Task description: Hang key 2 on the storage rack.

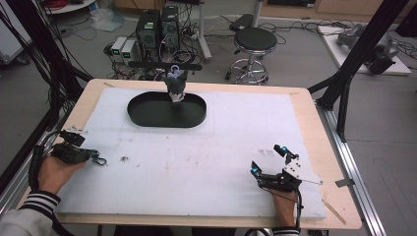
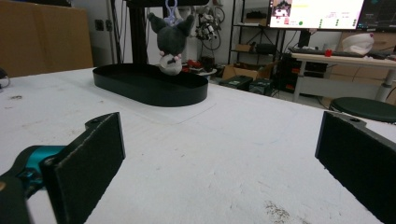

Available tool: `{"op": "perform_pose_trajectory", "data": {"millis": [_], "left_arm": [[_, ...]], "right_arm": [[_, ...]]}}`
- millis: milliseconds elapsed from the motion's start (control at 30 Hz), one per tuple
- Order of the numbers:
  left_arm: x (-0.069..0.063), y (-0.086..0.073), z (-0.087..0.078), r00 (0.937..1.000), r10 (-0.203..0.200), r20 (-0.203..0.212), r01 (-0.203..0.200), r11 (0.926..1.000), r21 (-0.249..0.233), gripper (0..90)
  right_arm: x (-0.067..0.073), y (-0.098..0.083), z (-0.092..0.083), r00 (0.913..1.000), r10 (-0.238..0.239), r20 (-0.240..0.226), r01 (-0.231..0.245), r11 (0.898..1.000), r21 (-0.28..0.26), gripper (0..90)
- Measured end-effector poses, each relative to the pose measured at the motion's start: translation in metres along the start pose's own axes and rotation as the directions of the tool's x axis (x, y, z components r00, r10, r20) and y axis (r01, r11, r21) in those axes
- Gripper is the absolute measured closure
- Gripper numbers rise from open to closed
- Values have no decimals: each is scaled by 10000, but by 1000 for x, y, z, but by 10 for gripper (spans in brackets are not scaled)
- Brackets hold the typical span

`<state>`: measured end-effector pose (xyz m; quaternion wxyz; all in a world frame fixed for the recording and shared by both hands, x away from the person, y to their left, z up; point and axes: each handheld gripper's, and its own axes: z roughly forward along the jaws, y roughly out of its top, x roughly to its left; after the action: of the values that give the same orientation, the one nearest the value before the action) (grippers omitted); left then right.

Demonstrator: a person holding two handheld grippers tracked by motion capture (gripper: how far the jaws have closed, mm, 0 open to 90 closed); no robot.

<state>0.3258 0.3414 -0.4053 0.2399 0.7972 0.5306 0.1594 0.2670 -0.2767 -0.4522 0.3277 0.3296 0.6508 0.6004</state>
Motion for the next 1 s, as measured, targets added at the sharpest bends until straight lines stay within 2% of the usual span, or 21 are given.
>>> {"op": "perform_pose_trajectory", "data": {"millis": [167,367,533,567,733,900,1000], "left_arm": [[-1,1,-3,10000,39,10,-38,9996,-263,880],[0,7,-13,9986,74,529,-32,9969,-790,880],[-2,19,-27,9940,428,1009,-266,9874,-1562,881],[-2,21,-30,9935,540,1004,-368,9854,-1664,881],[-2,32,-42,9871,674,1453,-342,9749,-2200,881],[-4,43,-51,9834,1044,1482,-656,9671,-2456,881],[-4,51,-59,9808,1284,1470,-848,9586,-2719,881]], "right_arm": [[1,0,0,10000,61,-16,-61,10000,44,7],[0,0,0,10000,17,-5,-17,10000,22,7],[0,0,0,10000,51,-9,-51,10000,40,7],[0,0,0,10000,64,-11,-64,10000,44,7],[0,0,0,10000,3,1,-3,10000,19,7],[0,0,0,10000,66,-11,-65,10000,43,7],[0,0,0,10000,9,5,-9,10000,14,7]]}}
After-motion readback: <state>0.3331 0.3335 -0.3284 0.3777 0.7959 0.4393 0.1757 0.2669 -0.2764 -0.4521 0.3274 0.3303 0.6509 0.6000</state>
